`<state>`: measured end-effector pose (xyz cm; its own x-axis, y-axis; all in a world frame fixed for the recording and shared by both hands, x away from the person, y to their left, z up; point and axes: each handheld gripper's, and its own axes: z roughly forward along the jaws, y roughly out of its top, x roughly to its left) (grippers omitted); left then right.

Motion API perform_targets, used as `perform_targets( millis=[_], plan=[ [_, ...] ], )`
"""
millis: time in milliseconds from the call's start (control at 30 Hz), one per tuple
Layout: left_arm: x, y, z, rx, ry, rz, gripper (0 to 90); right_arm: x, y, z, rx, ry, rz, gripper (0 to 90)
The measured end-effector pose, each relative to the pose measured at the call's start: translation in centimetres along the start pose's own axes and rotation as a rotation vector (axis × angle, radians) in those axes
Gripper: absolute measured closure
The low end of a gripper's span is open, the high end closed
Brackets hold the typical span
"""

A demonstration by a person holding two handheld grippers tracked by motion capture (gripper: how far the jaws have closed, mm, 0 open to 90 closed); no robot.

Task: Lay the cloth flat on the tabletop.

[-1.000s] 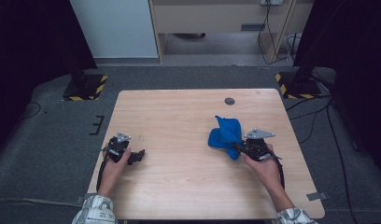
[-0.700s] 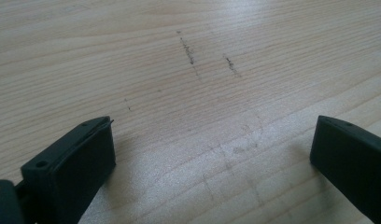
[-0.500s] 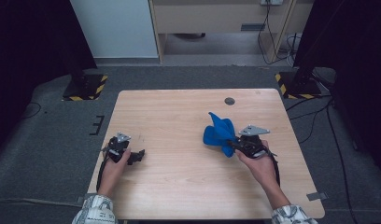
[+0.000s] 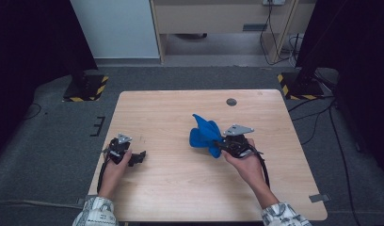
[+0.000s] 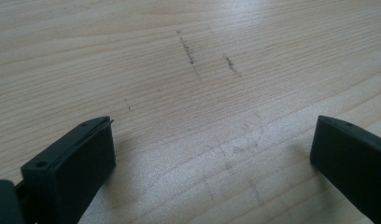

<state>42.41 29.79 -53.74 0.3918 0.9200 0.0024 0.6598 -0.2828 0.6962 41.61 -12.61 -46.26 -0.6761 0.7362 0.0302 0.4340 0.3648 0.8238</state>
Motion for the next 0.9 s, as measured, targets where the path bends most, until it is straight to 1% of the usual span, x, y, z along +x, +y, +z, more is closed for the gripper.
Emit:
perform_targets(
  millis=[300,500,700,900],
  plan=[
    [0.0,0.0,0.0,0.000,0.000,0.000,0.0,1.6,0.7,1.3,0.015,0.024,-0.025,71.5],
    [0.0,0.0,0.0,0.000,0.000,0.000,0.0,2.3,0.8,2.1,0.023,0.036,-0.023,71.3],
    [0.0,0.0,0.0,0.000,0.000,0.000,0.0,3.3,0.8,3.1,0.039,0.051,-0.033,71.0],
    [0.0,0.0,0.0,0.000,-0.001,0.001,0.0,4.0,0.7,3.7,0.051,0.065,-0.032,70.5]
  ],
)
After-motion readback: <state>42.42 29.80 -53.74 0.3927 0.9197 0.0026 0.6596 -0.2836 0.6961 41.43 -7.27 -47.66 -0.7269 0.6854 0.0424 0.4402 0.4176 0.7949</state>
